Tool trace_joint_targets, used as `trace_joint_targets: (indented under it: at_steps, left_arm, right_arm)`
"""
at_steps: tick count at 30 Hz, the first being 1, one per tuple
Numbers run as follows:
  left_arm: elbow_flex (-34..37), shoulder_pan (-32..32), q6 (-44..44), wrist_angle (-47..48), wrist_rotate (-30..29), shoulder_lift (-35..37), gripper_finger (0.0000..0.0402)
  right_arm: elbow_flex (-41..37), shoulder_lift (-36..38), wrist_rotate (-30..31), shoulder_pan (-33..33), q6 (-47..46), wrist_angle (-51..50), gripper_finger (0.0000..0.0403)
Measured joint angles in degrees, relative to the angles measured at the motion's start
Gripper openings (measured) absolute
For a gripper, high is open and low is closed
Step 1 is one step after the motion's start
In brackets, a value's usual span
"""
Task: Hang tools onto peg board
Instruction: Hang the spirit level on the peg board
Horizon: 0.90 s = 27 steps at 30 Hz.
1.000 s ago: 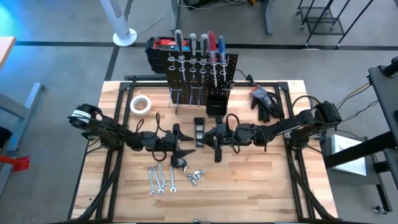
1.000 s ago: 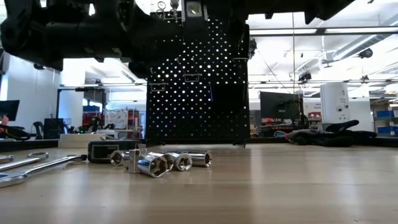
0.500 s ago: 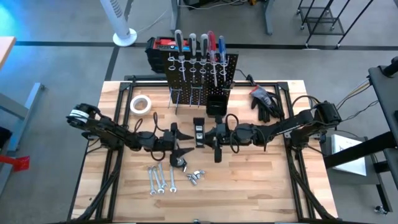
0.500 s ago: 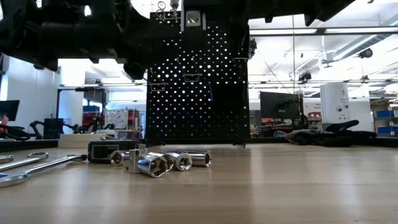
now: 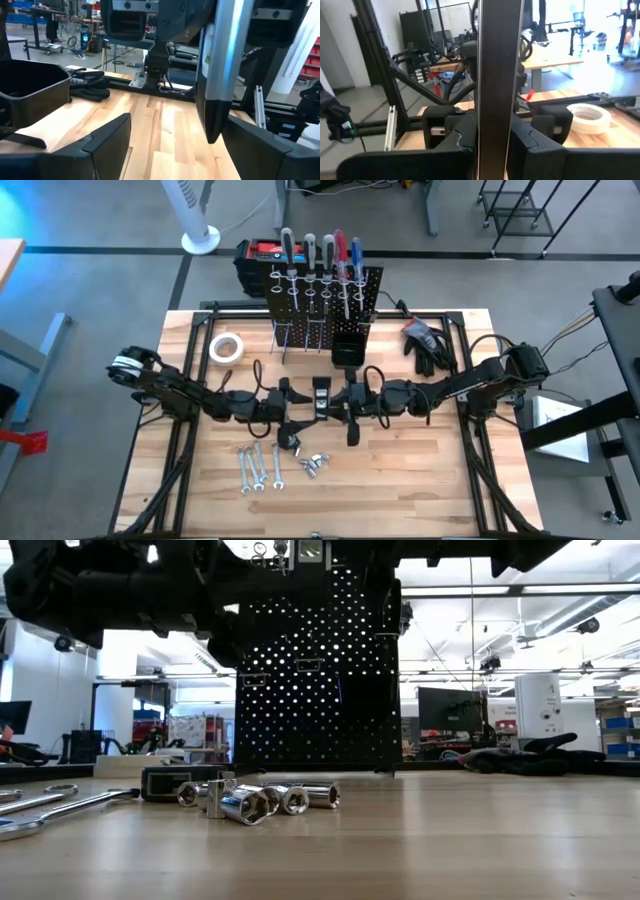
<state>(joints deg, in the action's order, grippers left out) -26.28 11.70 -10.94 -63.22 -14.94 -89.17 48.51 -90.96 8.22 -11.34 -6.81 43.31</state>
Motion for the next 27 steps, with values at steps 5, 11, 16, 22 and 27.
trace_joint_targets:
  at_steps: [5,11,16,22,27]
  left_arm:
    - [-2.6,0.0,-0.1,5.5,-0.5,0.0,0.0284]
    - [-6.7,-0.1,1.4,14.7,-0.6,0.0,0.0273]
    - [-7.2,-0.2,3.0,14.5,-0.5,0.0,0.0238]
    - [-6.8,-0.2,3.7,9.5,3.1,0.0,0.0209]
    - [-6.7,-0.3,5.3,7.5,3.8,0.0,0.0211]
  right_arm:
    - [0.0,0.0,-0.1,0.0,1.6,0.4,0.0038]
    - [0.0,0.0,-0.3,-0.4,1.6,2.1,0.0038]
    - [0.0,0.0,0.5,-0.5,2.0,1.1,0.0038]
    - [-0.2,-0.4,0.7,-0.6,1.2,-0.7,0.0038]
    - [-0.1,-1.3,2.4,-0.6,0.4,-0.1,0.0038]
